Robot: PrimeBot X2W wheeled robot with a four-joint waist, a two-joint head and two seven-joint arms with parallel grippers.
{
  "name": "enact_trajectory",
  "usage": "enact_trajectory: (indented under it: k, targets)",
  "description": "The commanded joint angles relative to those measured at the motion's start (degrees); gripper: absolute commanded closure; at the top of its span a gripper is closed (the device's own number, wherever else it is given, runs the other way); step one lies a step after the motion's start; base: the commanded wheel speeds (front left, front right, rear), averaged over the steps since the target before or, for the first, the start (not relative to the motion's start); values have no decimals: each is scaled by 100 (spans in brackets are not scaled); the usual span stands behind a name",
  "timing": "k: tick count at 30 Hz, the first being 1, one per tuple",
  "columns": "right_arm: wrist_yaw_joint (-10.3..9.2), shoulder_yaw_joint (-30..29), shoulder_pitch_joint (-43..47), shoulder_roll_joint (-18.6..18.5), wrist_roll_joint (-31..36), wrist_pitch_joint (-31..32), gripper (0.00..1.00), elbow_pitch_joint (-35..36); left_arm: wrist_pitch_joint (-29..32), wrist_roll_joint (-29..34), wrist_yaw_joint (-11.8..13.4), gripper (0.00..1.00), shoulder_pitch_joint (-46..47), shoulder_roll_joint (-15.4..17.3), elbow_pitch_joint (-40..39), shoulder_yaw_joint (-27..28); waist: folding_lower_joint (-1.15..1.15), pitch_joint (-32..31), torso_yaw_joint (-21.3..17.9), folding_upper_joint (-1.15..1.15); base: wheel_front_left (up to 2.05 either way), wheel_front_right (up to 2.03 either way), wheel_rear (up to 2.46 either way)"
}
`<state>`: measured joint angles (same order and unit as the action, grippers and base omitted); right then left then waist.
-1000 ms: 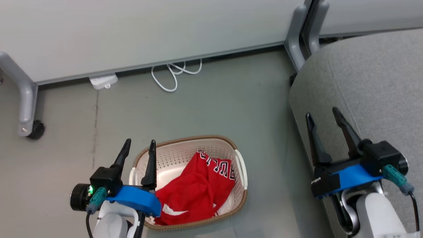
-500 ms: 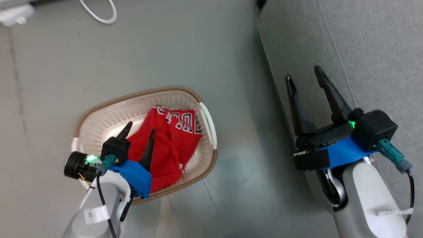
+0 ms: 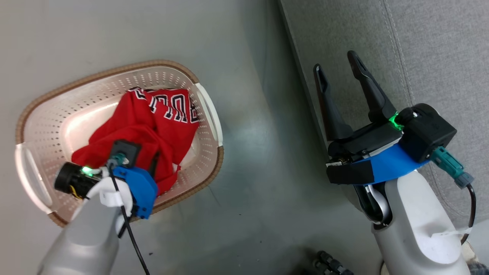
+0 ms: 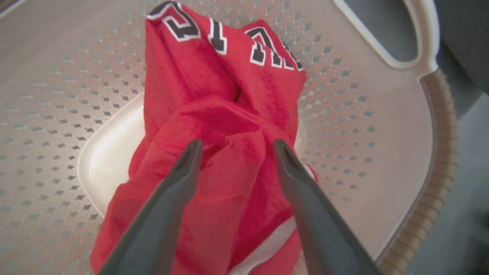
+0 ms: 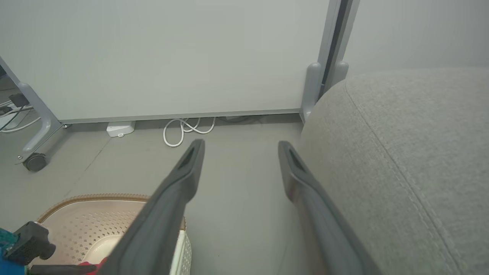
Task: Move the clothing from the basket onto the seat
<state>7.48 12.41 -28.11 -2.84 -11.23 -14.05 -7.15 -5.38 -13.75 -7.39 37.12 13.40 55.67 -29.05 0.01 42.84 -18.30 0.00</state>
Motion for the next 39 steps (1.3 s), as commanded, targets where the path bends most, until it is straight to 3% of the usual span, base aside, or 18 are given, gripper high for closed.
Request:
enact_trajectory:
  k: [1,14,15,33,39]
  targets:
    - [3,45,-124,-8,-61,-49,0,-26,55,-77,-11,0,185,116,104,-55,-1,163,-118,0,0,0,0]
    - [3,271,-302,-9,-296,-123,0,-112,614,-235,6,0,668,274,895,-107,-1,518,-303,0,0,0,0]
    - [3,265,-325,-8,-321,-126,0,-117,633,-234,33,100,718,252,964,-119,-1,529,-311,0,0,0,0]
    - [3,218,-365,-9,-255,-125,0,-109,360,-460,-7,100,863,17,1250,-245,-1,454,-228,0,0,0,0]
    - [3,232,-349,-9,-203,-124,0,-269,197,-567,-14,100,780,-97,1353,-277,-1,167,-134,0,0,0,0]
